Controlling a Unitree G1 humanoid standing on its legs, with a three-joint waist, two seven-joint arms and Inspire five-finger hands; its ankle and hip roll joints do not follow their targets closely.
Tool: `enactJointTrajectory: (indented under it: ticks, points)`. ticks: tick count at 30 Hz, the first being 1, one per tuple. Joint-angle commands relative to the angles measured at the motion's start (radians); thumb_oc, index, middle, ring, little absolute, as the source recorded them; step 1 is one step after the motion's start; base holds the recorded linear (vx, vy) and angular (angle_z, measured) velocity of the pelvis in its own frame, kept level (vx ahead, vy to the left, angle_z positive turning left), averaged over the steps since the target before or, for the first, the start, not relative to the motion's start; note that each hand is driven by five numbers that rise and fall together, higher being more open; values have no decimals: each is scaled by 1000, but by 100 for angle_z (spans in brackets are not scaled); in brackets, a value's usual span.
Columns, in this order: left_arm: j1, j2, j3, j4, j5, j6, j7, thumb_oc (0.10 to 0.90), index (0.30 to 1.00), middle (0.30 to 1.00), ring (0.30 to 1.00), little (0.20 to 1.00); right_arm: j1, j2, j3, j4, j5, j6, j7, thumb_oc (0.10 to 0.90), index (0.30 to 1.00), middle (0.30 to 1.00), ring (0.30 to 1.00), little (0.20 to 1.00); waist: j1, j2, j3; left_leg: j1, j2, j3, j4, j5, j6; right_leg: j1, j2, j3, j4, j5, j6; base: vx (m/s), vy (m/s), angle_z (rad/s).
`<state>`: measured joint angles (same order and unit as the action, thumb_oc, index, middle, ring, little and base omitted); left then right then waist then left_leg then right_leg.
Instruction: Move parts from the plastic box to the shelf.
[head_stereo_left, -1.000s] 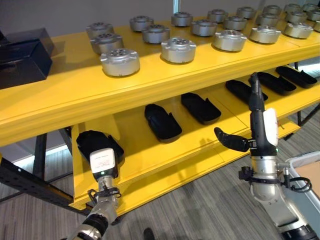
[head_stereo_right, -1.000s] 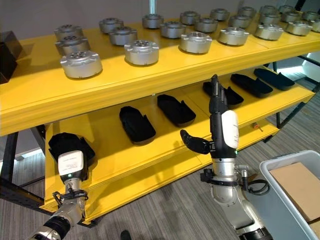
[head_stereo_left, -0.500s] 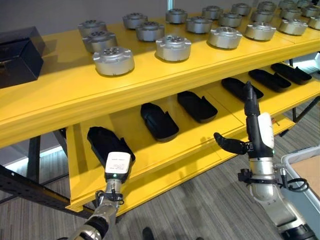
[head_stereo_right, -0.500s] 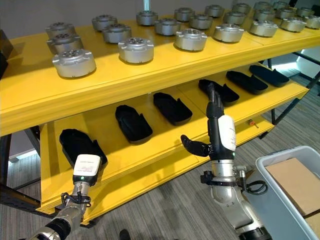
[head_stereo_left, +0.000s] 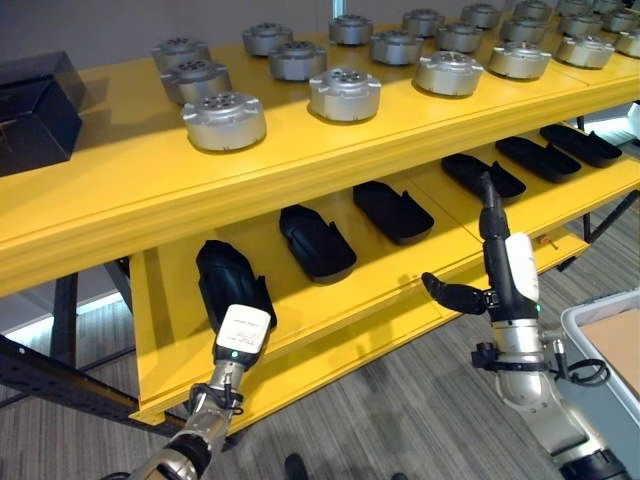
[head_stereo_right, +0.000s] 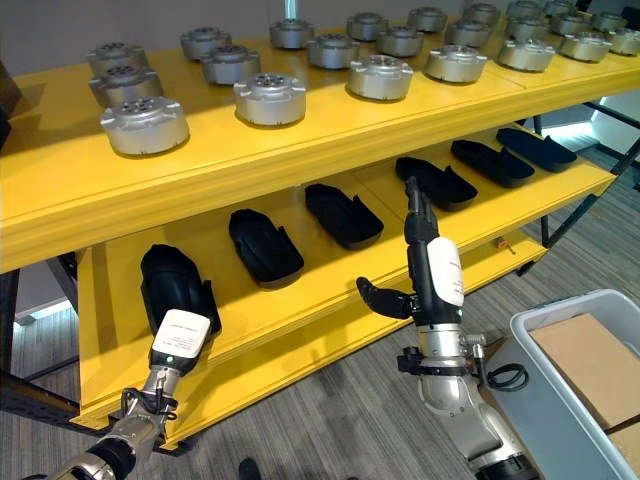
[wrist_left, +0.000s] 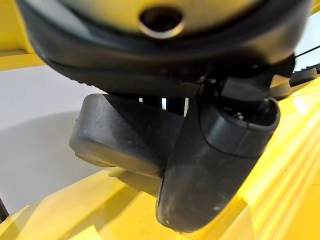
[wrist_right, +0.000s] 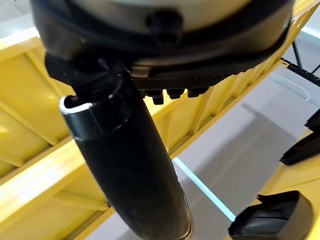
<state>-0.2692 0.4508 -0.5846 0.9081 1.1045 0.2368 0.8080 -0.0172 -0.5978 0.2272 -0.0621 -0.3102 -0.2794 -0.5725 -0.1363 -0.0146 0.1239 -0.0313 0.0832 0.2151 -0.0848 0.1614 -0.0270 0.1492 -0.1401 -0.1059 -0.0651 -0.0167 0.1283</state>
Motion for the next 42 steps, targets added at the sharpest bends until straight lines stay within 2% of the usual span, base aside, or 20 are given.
enactJointTrajectory:
  ticks: [1,15,16,19,20,21,22,32,39,42]
  points:
    - [-7,25,18,134,-80,13,-11,400,300,300,300,300,-140,-25,-34,-69,-3,-77,-38,900,1000,1000,1000,1000,21,-5,19,80,48,8,37,-142,-25,-98,5,-9,91,-16,8,0,0,0]
    - [-24,54,143,129,-227,-23,31,400,300,300,300,300,-142,-33,-28,-68,-12,-46,-23,900,1000,1000,1000,1000,37,-4,11,92,41,-4,37,-148,-21,-94,-4,-20,99,-18,7,3,6,0]
    - [-36,54,151,126,-245,-30,25,484,418,418,418,418,-147,-33,-24,-63,-15,-42,-24,900,1000,1000,1000,1000,38,-5,12,90,41,-5,40,-149,-21,-97,-5,-19,102,-18,7,0,0,0]
    - [-44,54,160,120,-263,-40,18,478,410,410,410,410,-149,-34,-24,-65,-13,-35,-19,900,1000,1000,1000,1000,38,-6,13,89,41,-5,43,-152,-20,-99,-6,-18,105,-19,7,0,0,0]
    - [-47,52,165,117,-271,-48,18,543,500,500,500,500,-150,-34,-23,-67,-13,-30,-15,900,1000,1000,1000,1000,37,-7,13,91,41,-4,42,-152,-20,-99,-6,-18,106,-19,7,0,0,0]
    - [-48,51,166,116,-271,-47,17,576,547,547,547,547,-150,-34,-22,-69,-14,-28,-14,900,1000,1000,1000,1000,37,-7,13,92,41,-4,41,-152,-20,-98,-6,-18,106,-19,8,0,0,0]
    - [-52,44,162,110,-287,-48,18,900,1000,1000,1000,1000,-150,-32,-21,-70,-20,-23,-13,900,1000,1000,1000,1000,36,-8,13,94,41,-4,41,-154,-19,-97,-7,-17,105,-19,8,0,0,0]
    - [-50,0,164,76,-297,-92,11,900,1000,1000,1000,1000,-130,-30,-29,-85,-19,-8,0,900,1000,1000,1000,1000,34,-17,9,104,42,-2,42,-161,-16,-90,-8,-18,106,-23,9,3,0,0]
    - [-61,4,127,42,-225,-77,7,900,1000,1000,1000,1000,-128,-30,-20,-87,-18,-8,12,900,1000,1000,1000,1000,28,-17,7,110,43,3,40,-164,-17,-88,-8,-17,109,-26,10,0,0,0]
    - [-76,15,111,16,-236,-68,55,900,1000,1000,1000,1000,-130,-35,-14,-84,-13,-10,11,900,1000,1000,1000,1000,25,-17,7,112,44,5,40,-165,-18,-85,-8,-17,107,-26,10,4,-2,1]
